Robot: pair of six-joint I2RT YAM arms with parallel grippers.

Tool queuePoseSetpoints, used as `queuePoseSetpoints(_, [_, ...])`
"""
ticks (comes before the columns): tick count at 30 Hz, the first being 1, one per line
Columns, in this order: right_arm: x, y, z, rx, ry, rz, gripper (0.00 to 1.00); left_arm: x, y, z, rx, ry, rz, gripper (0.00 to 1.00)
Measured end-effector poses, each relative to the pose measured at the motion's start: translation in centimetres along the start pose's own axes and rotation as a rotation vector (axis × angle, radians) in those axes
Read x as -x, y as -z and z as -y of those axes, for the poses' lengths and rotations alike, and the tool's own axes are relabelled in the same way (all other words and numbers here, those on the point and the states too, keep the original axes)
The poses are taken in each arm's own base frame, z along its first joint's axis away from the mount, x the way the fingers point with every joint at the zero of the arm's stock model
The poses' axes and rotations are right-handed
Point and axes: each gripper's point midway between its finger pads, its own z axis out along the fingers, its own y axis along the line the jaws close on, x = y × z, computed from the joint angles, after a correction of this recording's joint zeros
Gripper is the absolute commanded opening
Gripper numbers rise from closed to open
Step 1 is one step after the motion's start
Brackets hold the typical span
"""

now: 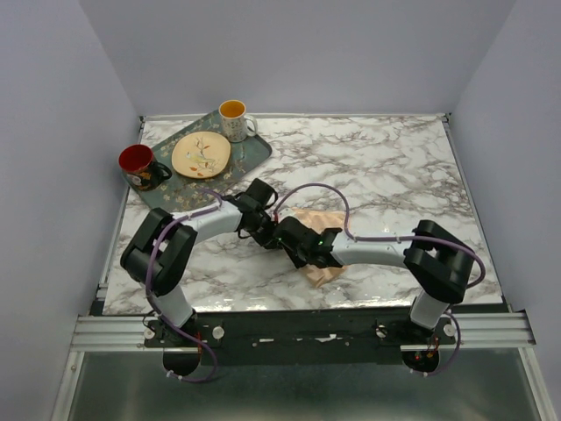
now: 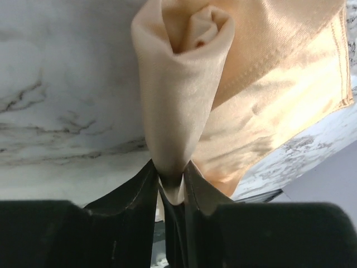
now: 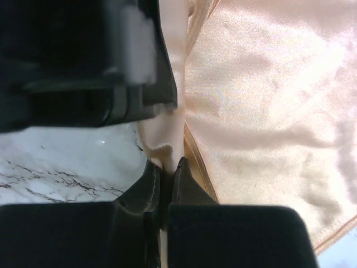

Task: Fold the napkin, place the utensils inside, and roll it up
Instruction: Roll the napkin with the utensil

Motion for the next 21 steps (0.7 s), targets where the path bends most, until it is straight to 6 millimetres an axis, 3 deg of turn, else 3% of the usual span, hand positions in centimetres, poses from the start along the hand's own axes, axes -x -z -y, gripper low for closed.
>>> queuePoseSetpoints(6, [0.5,-0.2,0.0,0.141,-0.085,0.051,0.01,0.7,2.8,0.8,-0.067,-0.068,0.035,0.77])
queuePoseSetpoints(11, [1.0,-0.4,-0.2,0.316,-0.163,0.053,0.01,3.6,6.2,1.6,-0.150,-0.088,0.128,0.80])
queuePoseSetpoints(15, [1.5,-0.7,-0.1,0.434,-0.211,0.053,0.01,5.3,8.2,0.9,-0.181,-0.102,0.198,0.80])
queuePoseSetpoints(21, [3.3,-1.1,-0.1,0.651,-0.217,0.039,0.01,6.3,8.1,-1.4,-0.157,-0.098,0.216,0.80])
